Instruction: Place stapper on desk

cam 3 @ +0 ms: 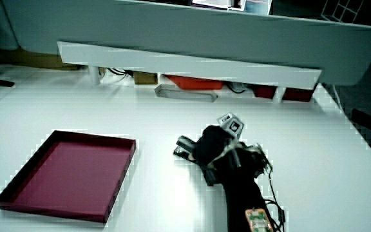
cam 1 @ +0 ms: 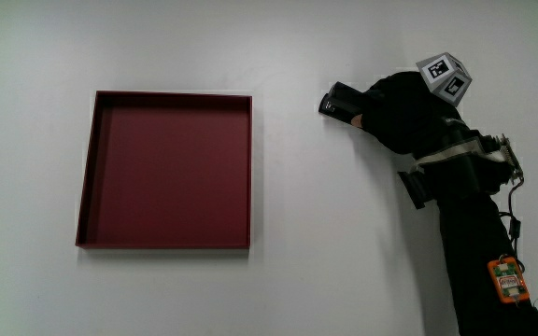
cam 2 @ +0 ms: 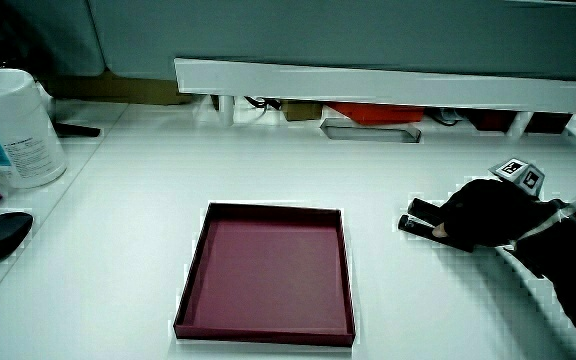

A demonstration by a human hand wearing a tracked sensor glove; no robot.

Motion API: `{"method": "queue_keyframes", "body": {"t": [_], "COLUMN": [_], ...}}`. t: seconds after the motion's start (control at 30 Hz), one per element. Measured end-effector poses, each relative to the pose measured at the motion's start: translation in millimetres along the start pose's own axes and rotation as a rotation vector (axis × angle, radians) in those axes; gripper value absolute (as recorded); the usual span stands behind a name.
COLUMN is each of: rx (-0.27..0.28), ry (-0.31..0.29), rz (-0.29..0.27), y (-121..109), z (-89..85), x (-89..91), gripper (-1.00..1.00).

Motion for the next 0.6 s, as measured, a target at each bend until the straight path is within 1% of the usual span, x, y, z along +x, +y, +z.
{"method": "queue_keyframes", "body": {"t": [0.07,0.1,0.13,0.17,0.2,0.23,0.27,0.3,0.37,0.4,0.43,0.47,0.5,0.53,0.6], "rx": [-0.020,-0.017,-0.011,-0.018,-0.020,-0.030,-0.023,-0.021,-0.021,-0.025,-0.022,-0.020,-0.012,-0.021,-0.048], "ry": [0.005,0.009,0.026,0.020,0.013,-0.010,-0.011,-0.027,-0.068,-0.086,-0.110,-0.147,-0.194,-0.205,-0.217], "rz": [-0.001,0.001,0.016,0.013,0.013,0.006,0.034,0.057,0.094,0.123,0.135,0.132,0.143,0.193,0.201], "y": [0.2,-0.6,-5.6,-6.1,-11.9,-12.6,-21.3,-28.6,-44.1,-51.6,-59.3,-61.4,-65.6,-83.4,-97.0], "z": [-2.0,-1.9,0.3,1.0,4.5,6.2,10.8,14.5,19.5,20.9,21.4,19.1,16.2,17.2,9.7], "x": [2.1,4.1,2.1,4.9,-0.7,-1.0,-11.7,-20.8,-38.0,-45.3,-52.6,-52.8,-55.1,-75.0,-84.7], "gripper": [-0.42,-0.47,-0.53,-0.58,-0.63,-0.68,-0.74,-0.79,-0.89,-0.95,-1.00,-1.00,-1.00,-1.00,-1.00]}}
